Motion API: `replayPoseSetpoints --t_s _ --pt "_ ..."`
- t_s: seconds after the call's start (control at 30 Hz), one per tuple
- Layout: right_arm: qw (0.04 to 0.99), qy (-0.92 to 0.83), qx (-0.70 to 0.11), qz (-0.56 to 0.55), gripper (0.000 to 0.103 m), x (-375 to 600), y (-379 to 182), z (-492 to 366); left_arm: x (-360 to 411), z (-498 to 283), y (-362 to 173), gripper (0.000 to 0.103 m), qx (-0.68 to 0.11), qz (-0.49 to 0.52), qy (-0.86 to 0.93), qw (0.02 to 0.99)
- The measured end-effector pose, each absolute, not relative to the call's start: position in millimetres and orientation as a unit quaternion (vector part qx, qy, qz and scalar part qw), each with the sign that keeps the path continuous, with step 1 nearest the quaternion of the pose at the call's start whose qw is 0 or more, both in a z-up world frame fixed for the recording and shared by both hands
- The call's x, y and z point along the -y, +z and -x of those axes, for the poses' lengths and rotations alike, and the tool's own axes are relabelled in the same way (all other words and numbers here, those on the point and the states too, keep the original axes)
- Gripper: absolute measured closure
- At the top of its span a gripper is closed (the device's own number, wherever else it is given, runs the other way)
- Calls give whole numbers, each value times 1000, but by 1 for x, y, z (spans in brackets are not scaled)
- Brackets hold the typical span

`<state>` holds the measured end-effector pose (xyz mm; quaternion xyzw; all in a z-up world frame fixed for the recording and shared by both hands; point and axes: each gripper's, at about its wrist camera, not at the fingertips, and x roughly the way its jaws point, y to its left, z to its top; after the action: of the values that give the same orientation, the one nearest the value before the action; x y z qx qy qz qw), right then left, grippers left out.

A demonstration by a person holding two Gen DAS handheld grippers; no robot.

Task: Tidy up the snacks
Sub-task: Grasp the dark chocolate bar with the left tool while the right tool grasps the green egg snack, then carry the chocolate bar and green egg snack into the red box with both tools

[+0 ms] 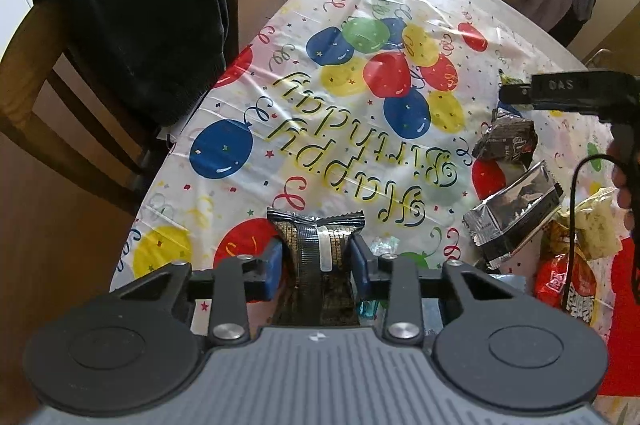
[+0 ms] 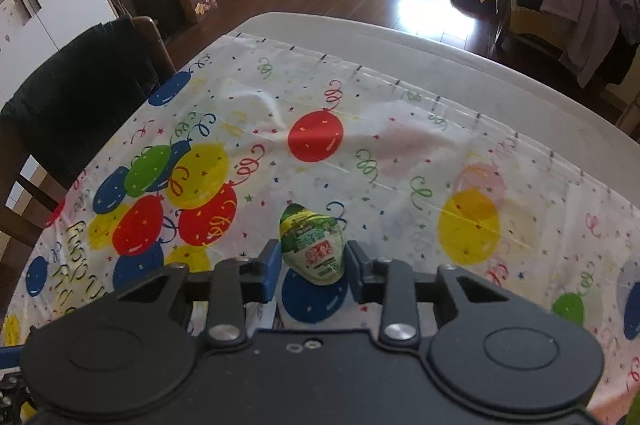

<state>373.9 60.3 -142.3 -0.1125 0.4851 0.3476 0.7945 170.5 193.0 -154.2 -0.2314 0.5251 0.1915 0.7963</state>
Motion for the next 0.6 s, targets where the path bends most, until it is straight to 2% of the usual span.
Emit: replayPoseSetpoints --t_s 0.6 --pt "825 333 -453 62 70 30 -62 -286 -184 -126 -122 73 -507 232 155 816"
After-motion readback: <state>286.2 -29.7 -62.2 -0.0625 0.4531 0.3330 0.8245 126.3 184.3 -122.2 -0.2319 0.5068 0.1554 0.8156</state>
